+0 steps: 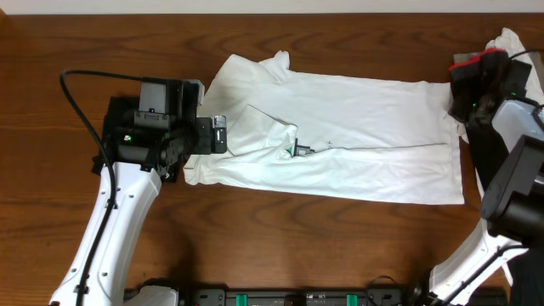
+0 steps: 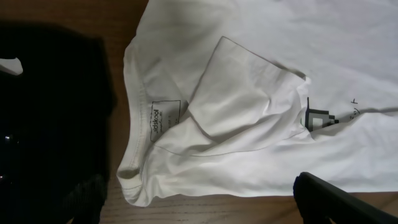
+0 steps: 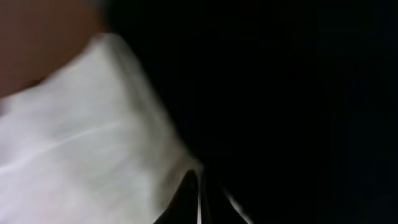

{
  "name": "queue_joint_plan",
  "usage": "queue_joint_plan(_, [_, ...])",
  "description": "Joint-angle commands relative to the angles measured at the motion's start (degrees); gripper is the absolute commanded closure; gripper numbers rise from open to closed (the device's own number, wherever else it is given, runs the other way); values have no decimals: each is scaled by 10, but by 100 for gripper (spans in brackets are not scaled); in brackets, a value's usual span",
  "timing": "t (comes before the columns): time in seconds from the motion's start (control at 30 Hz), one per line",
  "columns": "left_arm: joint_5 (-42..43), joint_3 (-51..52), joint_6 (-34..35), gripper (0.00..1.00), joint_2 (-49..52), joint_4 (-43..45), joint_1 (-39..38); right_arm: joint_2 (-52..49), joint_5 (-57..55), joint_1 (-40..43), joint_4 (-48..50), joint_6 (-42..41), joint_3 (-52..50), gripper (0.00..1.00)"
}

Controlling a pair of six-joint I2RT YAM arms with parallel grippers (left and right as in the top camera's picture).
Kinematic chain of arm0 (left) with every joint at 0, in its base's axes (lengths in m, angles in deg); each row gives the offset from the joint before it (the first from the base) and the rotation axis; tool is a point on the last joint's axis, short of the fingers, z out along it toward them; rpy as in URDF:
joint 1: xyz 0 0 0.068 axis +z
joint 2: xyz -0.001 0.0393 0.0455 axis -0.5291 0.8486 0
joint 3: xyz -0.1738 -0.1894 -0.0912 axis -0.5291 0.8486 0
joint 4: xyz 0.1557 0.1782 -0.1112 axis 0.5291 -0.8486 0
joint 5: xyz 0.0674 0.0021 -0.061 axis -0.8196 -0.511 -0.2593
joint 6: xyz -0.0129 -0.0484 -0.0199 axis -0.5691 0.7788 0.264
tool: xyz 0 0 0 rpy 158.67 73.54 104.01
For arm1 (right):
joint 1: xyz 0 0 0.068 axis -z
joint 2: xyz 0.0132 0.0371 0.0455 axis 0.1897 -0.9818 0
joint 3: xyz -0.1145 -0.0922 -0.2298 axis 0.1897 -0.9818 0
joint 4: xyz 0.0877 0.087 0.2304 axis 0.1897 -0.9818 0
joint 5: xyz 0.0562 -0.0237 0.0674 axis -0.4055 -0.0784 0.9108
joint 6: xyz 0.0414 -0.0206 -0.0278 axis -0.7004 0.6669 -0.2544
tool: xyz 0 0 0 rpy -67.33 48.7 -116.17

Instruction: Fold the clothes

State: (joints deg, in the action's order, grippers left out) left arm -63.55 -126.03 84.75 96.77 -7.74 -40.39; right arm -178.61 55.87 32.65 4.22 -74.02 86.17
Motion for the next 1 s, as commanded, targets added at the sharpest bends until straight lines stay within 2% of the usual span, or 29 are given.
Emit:
queue_joint_plan(0.0, [6, -7, -8, 2, 4, 2, 0, -23, -69, 18, 14, -14, 5, 96])
queue_joint_plan(0.33, [6, -7, -5, 4, 4, 5, 0, -50, -68, 90, 41, -14, 12, 96])
queue_joint_plan(0.5, [6, -7, -5, 4, 4, 5, 0, -49, 2, 129, 8, -13, 39, 96])
queue_joint_plan(0.53, [6, -7, -5, 4, 4, 5, 0, -48, 31, 131, 1, -9, 45, 93])
queue_joint_plan(0.67, [6, -7, -5, 4, 4, 6, 0, -37, 268, 131, -2, 63, 78, 72])
queue_joint_plan(0.73, [6, -7, -5, 4, 4, 7, 0, -30, 334, 125, -2, 64, 93, 65])
queue_joint_plan(0.83, [6, -7, -5, 4, 4, 7, 0, -29, 355, 110, -4, 57, 106, 60])
queue_joint_plan(0.97, [6, -7, -5, 3, 4, 9, 0, -30, 301, 75, -4, 56, 106, 60])
